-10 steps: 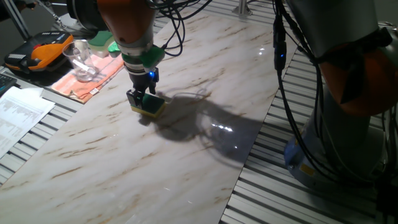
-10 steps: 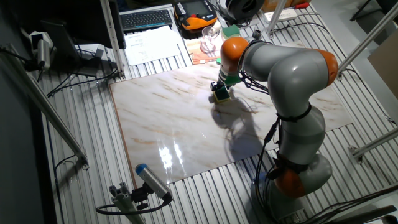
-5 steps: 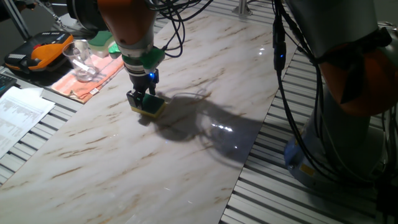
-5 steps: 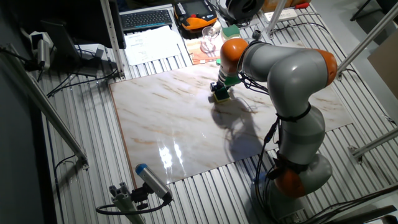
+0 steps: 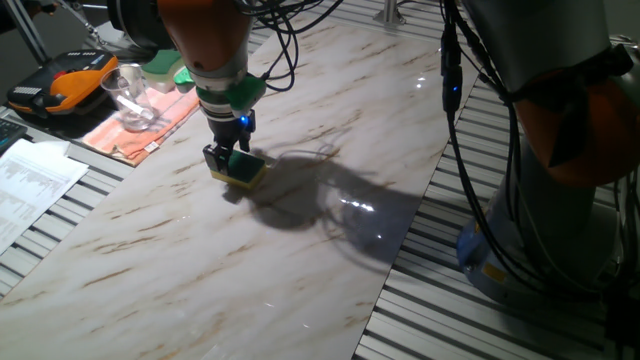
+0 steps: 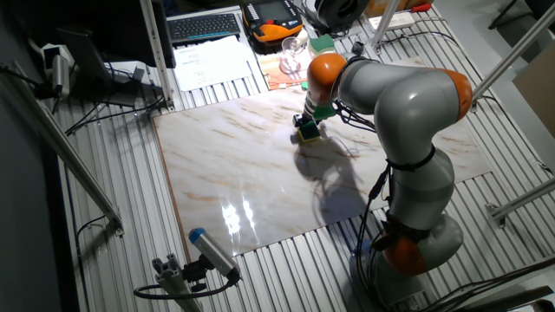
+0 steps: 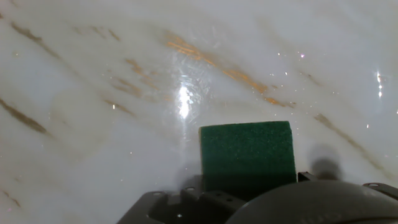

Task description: Clean the tabletop with a sponge

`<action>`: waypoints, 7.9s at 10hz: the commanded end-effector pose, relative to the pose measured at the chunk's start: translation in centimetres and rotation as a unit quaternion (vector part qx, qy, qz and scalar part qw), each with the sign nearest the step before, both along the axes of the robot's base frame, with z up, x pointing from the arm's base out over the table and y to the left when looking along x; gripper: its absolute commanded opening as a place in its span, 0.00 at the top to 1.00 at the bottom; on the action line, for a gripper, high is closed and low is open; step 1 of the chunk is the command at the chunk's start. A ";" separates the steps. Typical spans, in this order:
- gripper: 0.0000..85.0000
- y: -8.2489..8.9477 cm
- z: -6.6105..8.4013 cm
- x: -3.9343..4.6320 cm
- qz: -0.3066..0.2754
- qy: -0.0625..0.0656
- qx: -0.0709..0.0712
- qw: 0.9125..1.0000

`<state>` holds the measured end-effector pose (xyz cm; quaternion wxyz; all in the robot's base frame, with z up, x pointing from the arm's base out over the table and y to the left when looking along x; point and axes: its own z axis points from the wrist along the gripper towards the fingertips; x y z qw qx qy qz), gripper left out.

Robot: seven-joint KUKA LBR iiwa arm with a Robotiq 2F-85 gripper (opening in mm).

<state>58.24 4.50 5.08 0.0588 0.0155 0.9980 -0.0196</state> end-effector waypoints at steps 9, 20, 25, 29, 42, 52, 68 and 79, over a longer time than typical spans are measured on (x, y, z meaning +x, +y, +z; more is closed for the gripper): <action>0.00 0.0 -0.6 0.17 0.010 -0.006 0.000 1.000; 0.00 0.0 -0.6 0.23 0.010 -0.011 -0.001 1.000; 0.00 0.0 -1.2 0.34 0.011 -0.011 -0.004 1.000; 0.00 0.0 -1.8 0.48 0.011 -0.011 -0.001 1.000; 0.20 -0.1 -1.4 0.40 0.012 -0.009 -0.002 1.000; 0.60 0.1 -1.7 0.42 0.030 -0.001 -0.003 1.000; 1.00 0.1 -0.6 0.27 0.038 0.014 -0.005 0.999; 1.00 0.1 -1.6 0.38 0.037 0.005 -0.007 0.999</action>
